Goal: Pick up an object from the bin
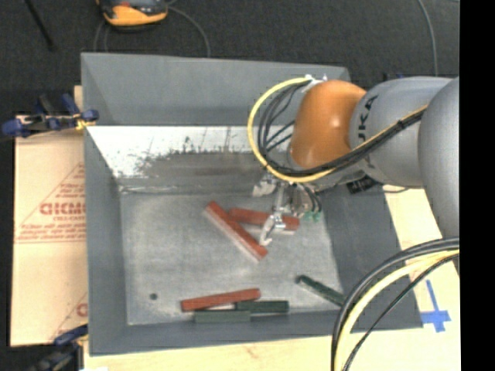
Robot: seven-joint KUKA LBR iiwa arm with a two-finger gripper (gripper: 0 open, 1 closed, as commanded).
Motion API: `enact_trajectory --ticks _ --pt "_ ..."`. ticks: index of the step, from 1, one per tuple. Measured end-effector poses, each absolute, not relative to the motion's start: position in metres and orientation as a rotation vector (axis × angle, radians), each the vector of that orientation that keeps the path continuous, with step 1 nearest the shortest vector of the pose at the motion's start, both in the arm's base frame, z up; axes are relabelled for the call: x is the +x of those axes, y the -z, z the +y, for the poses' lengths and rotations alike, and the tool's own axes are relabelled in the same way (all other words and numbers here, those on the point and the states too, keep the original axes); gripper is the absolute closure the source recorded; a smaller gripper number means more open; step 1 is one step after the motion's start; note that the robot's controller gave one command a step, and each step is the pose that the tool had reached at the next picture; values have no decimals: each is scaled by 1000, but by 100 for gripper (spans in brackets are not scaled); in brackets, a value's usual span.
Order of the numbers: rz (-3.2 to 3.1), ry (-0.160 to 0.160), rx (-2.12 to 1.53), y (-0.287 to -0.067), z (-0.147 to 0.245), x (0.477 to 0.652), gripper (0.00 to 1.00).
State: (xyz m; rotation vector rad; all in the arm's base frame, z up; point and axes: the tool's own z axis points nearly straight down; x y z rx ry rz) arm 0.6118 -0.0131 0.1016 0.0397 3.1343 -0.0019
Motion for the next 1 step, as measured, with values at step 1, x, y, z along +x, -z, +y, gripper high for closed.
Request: enact_trajectory --ticks 1 --pt "3126 3 163 -94 -11 614 100"
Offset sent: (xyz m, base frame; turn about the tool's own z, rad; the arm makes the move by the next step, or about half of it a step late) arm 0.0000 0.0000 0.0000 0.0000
